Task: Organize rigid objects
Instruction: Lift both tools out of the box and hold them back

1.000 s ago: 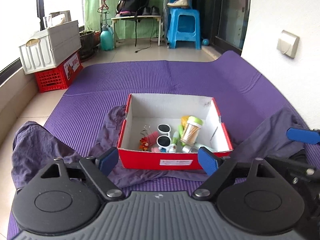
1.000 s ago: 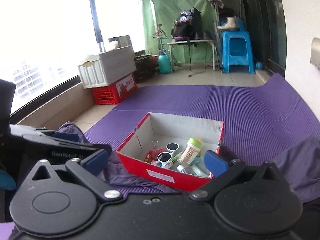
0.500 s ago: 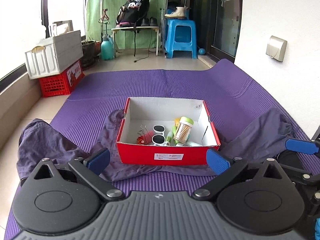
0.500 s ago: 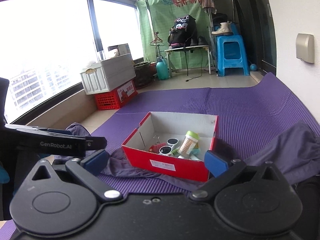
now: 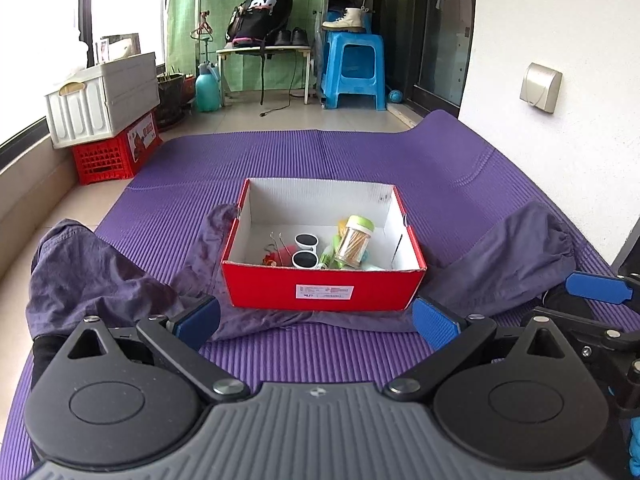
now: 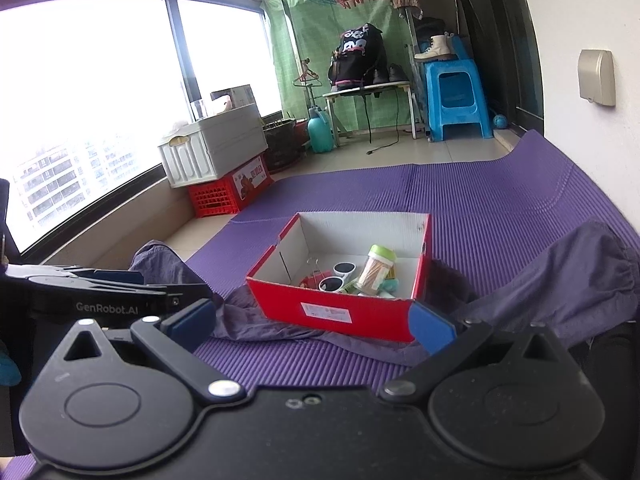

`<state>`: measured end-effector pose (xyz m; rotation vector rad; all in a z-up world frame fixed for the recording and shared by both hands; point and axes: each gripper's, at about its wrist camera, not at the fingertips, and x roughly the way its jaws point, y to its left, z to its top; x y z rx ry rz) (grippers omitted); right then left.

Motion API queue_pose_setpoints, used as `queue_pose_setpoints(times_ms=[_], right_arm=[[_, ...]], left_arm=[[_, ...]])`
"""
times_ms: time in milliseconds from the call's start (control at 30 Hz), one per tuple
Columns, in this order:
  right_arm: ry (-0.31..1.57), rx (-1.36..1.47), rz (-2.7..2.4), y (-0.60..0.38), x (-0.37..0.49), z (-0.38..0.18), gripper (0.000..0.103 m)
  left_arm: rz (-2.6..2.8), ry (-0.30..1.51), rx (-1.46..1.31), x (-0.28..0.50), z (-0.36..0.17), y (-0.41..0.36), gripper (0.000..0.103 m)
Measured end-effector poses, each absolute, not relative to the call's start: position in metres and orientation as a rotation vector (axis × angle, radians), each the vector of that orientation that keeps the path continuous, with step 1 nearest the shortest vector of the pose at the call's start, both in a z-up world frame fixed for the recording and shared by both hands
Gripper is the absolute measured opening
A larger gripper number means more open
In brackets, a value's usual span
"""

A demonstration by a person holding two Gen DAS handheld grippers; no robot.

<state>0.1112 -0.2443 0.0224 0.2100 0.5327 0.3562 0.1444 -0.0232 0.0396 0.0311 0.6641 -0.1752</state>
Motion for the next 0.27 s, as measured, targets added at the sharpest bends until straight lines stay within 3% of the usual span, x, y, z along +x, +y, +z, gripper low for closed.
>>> queue_pose_setpoints(times_ms=[267], right_arm=[[0.566, 0.222, 0.335, -0.2488, 0.1099, 0.0124, 0.103]], left_arm=[[-0.176, 0.705, 0.009, 0.1454, 0.0315, -0.0217, 0.103]])
